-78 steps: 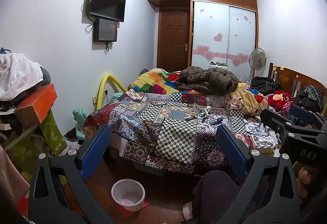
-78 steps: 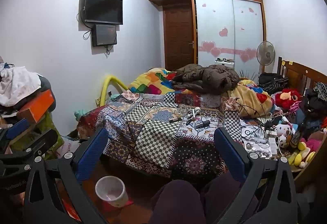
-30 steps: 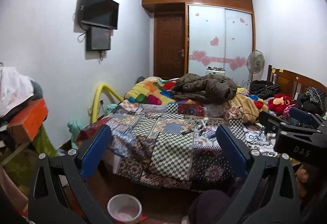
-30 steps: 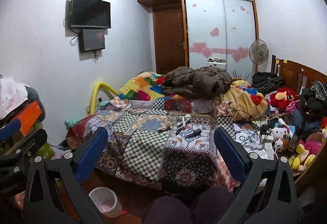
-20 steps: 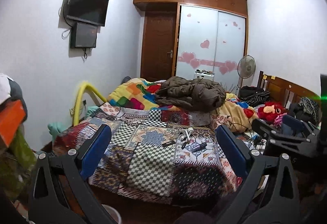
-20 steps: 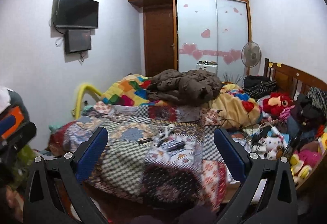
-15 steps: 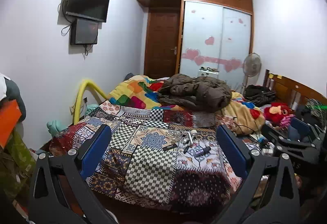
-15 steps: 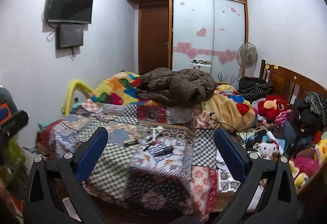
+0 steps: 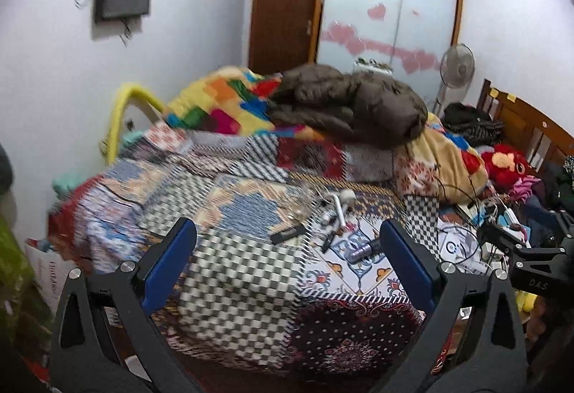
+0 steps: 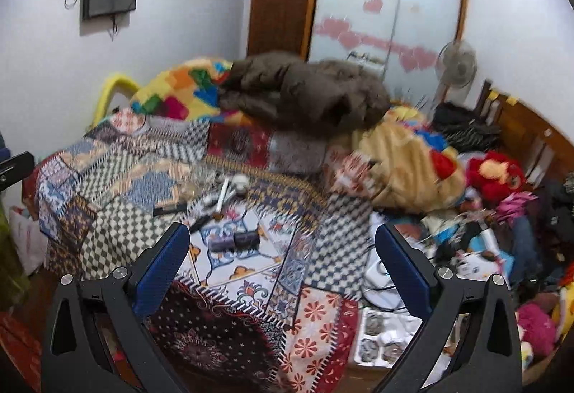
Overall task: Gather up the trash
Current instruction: 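Grasp the purple-and-black marker with the right gripper while the left gripper grasps the black pen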
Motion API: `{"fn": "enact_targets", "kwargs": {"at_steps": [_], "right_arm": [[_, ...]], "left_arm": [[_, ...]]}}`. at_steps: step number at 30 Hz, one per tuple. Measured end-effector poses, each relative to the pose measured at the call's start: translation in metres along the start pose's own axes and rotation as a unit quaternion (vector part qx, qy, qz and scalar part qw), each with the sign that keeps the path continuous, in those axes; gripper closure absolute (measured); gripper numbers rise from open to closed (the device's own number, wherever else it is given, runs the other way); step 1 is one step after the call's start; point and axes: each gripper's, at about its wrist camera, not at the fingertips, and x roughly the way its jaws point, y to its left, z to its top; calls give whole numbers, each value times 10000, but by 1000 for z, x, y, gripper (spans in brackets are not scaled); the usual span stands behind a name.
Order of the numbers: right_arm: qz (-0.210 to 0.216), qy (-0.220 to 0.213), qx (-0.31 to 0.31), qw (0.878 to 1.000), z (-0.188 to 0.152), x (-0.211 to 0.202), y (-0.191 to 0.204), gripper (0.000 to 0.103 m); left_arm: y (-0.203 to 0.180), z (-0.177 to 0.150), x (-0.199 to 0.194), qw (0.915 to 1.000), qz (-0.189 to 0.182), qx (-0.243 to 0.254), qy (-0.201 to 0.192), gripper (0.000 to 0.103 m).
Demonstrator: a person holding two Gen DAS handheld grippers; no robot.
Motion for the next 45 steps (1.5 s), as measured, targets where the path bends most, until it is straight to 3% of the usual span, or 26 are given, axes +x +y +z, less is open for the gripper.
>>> {"fn": "enact_targets", "kwargs": {"at_steps": [9, 11, 16, 18, 23, 27, 31, 37, 45], "right_arm": [[681, 1104, 649, 9894, -10, 93, -21, 2], [828, 1298, 838, 9845, -11, 113, -20, 5], [1242, 1766, 1411, 9662, -16, 159, -14, 26], [1433, 1921, 1689, 9560, -18, 175, -11, 31], [1440, 2110, 2109, 9435, -23, 204, -4, 44], [1449, 2195, 2344, 9359, -26, 219, -2, 51], [1411, 2234, 2330, 9359, -27, 230, 4, 62], [1444, 2193, 2076, 9423, -27, 236, 14, 70], [1622, 2147, 1700, 9480, -27, 239, 22, 77]], "left_arm": [[-9, -10, 103, 9979, 14, 203, 608, 0], [-7, -11, 120, 9974, 2, 186, 690, 0], [-5, -22, 157, 9956, 48, 188, 915, 1], [-5, -27, 169, 9948, 15, 203, 1002, 9], [-6, -37, 198, 9912, -236, 166, 1293, 27], [-12, -47, 223, 9855, -561, 128, 1597, 54], [-16, -55, 246, 9783, -916, -27, 1859, 79], [-35, -60, 260, 9741, -1157, 153, 1939, 81], [-52, -68, 282, 9709, -1001, 560, 2103, 81]]}}
